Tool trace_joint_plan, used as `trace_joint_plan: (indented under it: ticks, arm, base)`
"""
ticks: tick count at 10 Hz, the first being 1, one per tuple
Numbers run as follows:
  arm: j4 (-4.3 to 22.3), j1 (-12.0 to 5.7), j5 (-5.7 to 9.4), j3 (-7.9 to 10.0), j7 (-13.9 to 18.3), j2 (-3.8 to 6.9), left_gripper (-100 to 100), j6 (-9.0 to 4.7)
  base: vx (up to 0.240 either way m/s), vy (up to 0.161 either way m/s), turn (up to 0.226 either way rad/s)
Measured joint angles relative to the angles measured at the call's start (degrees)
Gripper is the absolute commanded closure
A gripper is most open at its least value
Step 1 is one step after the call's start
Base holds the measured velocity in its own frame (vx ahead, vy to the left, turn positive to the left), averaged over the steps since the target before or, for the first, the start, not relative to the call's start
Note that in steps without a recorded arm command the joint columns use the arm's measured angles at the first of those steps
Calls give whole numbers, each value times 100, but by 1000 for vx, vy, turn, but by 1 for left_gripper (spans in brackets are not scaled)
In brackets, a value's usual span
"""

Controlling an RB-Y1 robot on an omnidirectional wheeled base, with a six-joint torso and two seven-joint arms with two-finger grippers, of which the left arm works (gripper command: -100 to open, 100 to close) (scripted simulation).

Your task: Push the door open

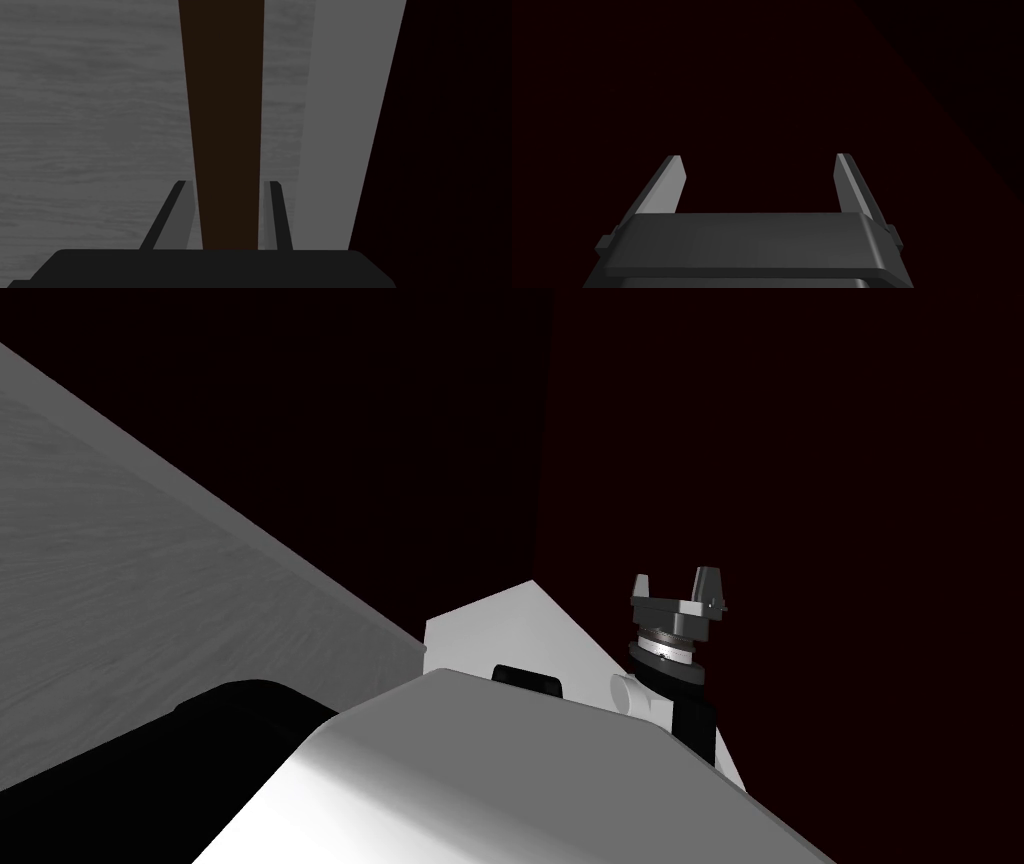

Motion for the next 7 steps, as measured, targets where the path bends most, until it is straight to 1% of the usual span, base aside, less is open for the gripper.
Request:
trace_joint_plan:
  ticks: [1,3,7]
  arm:
    - [57,-34,47,34,1,-15,100,21]
    - [106,-58,153,119,-45,-40,100,90]
    - [240,-131,444,354,-171,-93,100,282]
  base:
    - [173,-69,22]
    - [227,-35,43]
    - [240,-76,34]
